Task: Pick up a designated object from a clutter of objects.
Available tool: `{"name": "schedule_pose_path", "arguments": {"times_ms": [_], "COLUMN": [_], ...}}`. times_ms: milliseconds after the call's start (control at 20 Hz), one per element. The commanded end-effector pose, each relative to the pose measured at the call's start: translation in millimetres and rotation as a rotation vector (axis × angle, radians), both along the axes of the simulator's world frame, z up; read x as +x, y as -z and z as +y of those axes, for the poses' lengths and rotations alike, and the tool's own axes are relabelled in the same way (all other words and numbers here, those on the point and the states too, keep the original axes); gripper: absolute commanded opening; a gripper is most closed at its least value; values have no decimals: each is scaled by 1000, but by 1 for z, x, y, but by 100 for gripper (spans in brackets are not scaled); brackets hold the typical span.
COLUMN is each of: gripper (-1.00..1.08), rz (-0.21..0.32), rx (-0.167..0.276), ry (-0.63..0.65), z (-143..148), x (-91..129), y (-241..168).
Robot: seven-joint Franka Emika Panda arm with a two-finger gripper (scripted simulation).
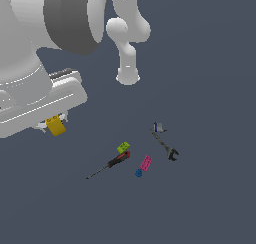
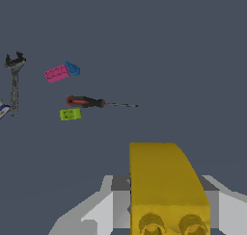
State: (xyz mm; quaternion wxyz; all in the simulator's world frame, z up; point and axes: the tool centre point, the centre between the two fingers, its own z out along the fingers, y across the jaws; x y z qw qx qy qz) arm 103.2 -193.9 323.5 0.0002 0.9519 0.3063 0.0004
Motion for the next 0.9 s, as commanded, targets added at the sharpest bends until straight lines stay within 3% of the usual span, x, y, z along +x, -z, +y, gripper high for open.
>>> {"name": "schedule_pose_path", "arguments": {"times_ms": [0, 400, 850], "gripper": [-100, -100, -100], "rz": [1, 1, 1], "rx": [0, 0, 0], "ry": [0, 0, 0], "z": [-1, -4, -5], "x": [-1, -2, -1], "y": [-25, -73, -88]}}
